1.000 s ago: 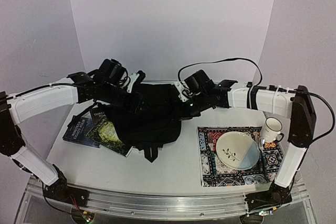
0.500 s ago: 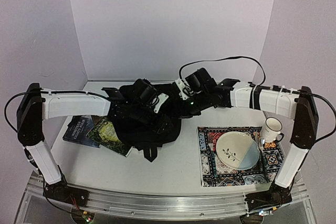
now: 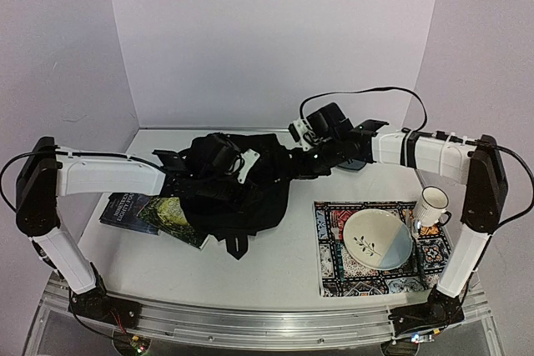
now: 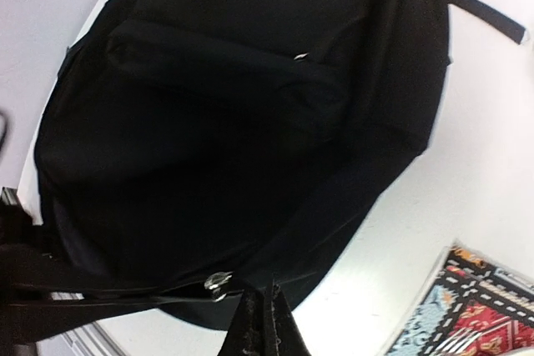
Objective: Pack the student bag
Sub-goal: Unzip the largest pocket of the student bag.
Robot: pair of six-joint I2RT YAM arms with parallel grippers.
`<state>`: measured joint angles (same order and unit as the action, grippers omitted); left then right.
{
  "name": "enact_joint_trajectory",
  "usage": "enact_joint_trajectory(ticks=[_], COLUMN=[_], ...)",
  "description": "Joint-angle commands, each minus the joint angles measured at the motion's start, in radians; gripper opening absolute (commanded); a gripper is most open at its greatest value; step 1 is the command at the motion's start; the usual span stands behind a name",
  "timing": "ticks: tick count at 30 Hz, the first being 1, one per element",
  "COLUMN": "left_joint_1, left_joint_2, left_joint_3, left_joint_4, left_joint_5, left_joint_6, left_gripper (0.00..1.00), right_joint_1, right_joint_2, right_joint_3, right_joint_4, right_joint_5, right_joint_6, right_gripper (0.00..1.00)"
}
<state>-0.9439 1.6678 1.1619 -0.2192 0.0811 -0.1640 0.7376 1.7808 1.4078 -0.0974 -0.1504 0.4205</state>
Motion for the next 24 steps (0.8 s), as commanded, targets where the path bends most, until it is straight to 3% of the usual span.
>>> enact_joint_trajectory(ticks=[1,9,14,19,22,24], left_joint_1=[-0.019,-0.05,-0.05,-0.049,-0.044,-0.033], left_joint_2=[-0.12,-0.219,-0.178,-0.163,-0.188,-0.215], left_joint_3=[-0.07,-0.151,-0.112,-0.064,-0.051,-0.049], left_joint_4=[-0.035,-0.035,-0.035,-0.041,-0.075,-0.116], left_joint_5=[0.012,0.004,-0.053,-0.165,-0.193,-0.213], left_joint_6=[-0.021,-0.049,-0.076,-0.144,-0.203,-0.255], left_gripper=[0.0,0.0,0.0,0.24,0.46,0.52], right_joint_1=[-0.1,-0.175,-0.176,-0.165,-0.145,-0.122], right_joint_2=[0.053,0.276,0.313,0.217,0.149,0.106], right_joint_3=[0.09,0.282,0.357,0.286,0.225,0.188], right_joint_4=[0.003,-0.016,-0.036,-0.038,-0.05,-0.071], right_joint_5=[0.072,0.073,-0.05,-0.134,-0.143,-0.126], right_joint_6=[-0.035,-0.054,-0.056,-0.071,-0.101,-0.124], right_gripper=[0.0,0.0,0.0,0.13,0.24,0.31])
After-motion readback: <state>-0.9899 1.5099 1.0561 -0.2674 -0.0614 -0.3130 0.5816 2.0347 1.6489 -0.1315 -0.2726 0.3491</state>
